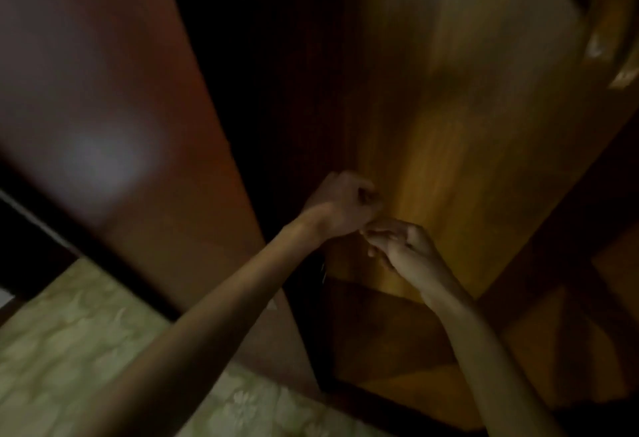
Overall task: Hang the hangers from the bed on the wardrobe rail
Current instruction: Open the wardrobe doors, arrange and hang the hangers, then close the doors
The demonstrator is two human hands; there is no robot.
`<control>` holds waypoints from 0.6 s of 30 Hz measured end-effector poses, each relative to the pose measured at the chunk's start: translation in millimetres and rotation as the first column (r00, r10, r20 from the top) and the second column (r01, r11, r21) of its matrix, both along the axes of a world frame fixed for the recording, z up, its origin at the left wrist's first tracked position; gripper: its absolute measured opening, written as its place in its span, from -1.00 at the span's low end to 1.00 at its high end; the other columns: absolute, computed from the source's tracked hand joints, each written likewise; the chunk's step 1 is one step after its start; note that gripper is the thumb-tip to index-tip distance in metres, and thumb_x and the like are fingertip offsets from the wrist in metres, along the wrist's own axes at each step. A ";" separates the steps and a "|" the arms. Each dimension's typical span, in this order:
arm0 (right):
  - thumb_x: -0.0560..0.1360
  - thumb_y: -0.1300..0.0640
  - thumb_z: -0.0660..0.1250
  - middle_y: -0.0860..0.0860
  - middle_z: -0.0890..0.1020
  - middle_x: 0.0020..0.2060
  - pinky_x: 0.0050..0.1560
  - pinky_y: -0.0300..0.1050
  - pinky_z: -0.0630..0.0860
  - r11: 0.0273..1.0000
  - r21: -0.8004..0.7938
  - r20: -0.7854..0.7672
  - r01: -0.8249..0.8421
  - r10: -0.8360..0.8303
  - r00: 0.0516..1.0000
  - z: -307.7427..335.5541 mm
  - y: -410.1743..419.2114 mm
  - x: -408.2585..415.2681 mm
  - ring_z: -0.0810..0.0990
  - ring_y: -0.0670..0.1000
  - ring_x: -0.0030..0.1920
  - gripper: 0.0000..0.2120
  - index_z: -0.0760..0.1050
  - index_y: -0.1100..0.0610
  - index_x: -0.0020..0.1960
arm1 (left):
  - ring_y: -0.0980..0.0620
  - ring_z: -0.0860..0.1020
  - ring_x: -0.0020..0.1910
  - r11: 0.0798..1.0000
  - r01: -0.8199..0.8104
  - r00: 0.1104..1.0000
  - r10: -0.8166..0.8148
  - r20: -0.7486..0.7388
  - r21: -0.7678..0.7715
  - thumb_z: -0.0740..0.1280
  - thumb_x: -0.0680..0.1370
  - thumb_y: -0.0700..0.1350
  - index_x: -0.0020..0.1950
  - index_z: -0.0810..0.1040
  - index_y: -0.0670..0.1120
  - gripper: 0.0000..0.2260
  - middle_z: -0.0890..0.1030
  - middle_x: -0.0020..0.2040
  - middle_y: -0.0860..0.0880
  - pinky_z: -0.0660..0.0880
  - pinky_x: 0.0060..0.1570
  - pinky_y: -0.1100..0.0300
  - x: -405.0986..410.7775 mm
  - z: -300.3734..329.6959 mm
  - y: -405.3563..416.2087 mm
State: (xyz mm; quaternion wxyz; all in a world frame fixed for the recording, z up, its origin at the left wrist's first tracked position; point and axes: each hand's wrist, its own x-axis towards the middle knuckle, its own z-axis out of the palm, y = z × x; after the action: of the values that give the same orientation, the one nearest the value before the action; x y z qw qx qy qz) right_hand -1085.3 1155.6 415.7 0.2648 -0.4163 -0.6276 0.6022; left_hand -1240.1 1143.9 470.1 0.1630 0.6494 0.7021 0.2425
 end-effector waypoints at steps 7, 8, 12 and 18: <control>0.62 0.11 0.33 0.01 0.60 -0.26 -0.43 -0.42 0.43 0.990 0.027 0.241 -0.136 0.125 0.962 -60.4 -73.4 -62.8 0.53 -0.28 -0.46 -0.82 0.60 0.21 0.09 | 0.03 0.58 -0.31 0.953 0.301 0.720 -0.200 -0.665 0.039 0.18 0.66 -0.04 -0.15 0.56 -0.07 -0.74 0.61 -0.22 0.00 0.45 -0.37 0.17 -33.6 -16.6 -61.4; 0.61 0.11 0.34 0.00 0.61 -0.25 -0.37 -0.39 0.45 0.992 0.058 0.253 -0.112 0.094 0.963 -67.7 -84.9 -70.8 0.58 -0.24 -0.36 -0.82 0.61 0.21 0.08 | 0.03 0.57 -0.32 0.932 0.361 0.634 -0.227 -0.739 0.024 0.17 0.66 -0.06 -0.11 0.56 -0.07 -0.75 0.61 -0.20 0.00 0.42 -0.37 0.18 -41.7 -20.0 -69.7; 0.55 -0.01 0.39 -0.03 0.63 -0.30 -0.33 -0.29 0.39 0.972 0.234 0.388 -0.022 -0.073 0.919 -88.2 -118.9 -107.6 0.53 -0.13 -0.31 -0.79 0.63 0.12 -0.13 | 0.07 0.40 -0.40 0.803 0.573 0.257 -0.367 -0.894 -0.165 0.18 0.66 -0.12 -0.06 0.58 -0.07 -0.80 0.58 -0.19 0.02 0.13 -0.44 0.19 -75.2 -34.0 -104.8; 0.48 -0.34 0.33 -0.08 0.45 -0.49 -0.39 -0.18 0.35 0.796 0.605 0.592 0.019 -0.466 0.658 -118.6 -141.5 -160.2 0.46 -0.06 -0.45 -0.50 0.40 0.07 -0.35 | 0.07 0.60 -0.22 0.681 0.611 -0.077 -0.455 -0.887 -0.403 0.31 0.62 -0.14 0.06 0.60 -0.04 -0.91 0.64 -0.08 0.02 0.32 -0.35 0.15 -120.6 -69.1 -122.7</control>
State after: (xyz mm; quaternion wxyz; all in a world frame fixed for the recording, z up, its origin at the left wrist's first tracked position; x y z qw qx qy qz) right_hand -1245.5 1014.1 297.1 0.1887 -0.6061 -0.7597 0.1409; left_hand -1360.7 1021.1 400.9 -0.2698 0.8764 0.3044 -0.2579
